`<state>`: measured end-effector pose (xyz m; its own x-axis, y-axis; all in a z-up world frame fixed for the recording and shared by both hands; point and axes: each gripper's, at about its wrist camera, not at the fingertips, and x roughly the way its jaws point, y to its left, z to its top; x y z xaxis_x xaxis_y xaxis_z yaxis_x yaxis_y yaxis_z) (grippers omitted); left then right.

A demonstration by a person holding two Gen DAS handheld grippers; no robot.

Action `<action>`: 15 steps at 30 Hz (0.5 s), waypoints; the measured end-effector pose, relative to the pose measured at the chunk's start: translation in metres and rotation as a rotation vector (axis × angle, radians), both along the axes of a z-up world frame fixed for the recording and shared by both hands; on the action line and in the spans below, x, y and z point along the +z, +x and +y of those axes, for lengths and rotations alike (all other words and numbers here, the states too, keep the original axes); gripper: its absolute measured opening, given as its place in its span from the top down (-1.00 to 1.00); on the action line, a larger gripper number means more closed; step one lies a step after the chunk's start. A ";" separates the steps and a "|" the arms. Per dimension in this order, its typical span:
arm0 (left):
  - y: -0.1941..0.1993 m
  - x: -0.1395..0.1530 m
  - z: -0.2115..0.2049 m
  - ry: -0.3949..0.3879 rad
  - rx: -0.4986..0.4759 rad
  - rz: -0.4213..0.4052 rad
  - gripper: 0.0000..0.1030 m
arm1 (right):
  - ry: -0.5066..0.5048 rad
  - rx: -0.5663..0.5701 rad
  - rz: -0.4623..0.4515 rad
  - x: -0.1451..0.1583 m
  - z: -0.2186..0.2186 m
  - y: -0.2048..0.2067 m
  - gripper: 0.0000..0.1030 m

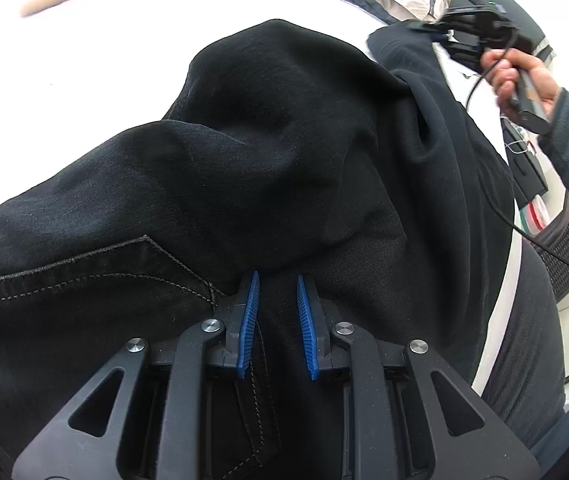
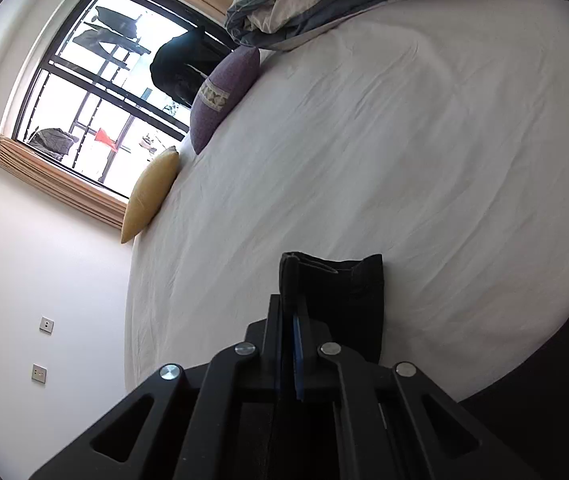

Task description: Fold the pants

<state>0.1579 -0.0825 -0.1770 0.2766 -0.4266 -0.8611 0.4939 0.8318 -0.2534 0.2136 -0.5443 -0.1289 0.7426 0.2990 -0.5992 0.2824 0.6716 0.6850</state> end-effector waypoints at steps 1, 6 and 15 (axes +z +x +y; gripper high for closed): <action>0.000 0.000 0.000 0.000 0.001 0.001 0.63 | -0.006 -0.013 -0.019 0.008 -0.003 -0.008 0.90; 0.000 0.001 -0.002 0.015 0.012 0.005 0.63 | -0.041 -0.099 -0.125 0.044 -0.028 -0.073 0.91; -0.004 0.002 -0.009 0.039 0.037 -0.001 0.63 | 0.095 -0.427 -0.017 -0.056 -0.069 -0.237 0.91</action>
<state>0.1544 -0.0920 -0.1754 0.2930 -0.3823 -0.8764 0.4626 0.8589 -0.2200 -0.0236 -0.6131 -0.1848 0.8210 0.0168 -0.5707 0.5091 0.4307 0.7452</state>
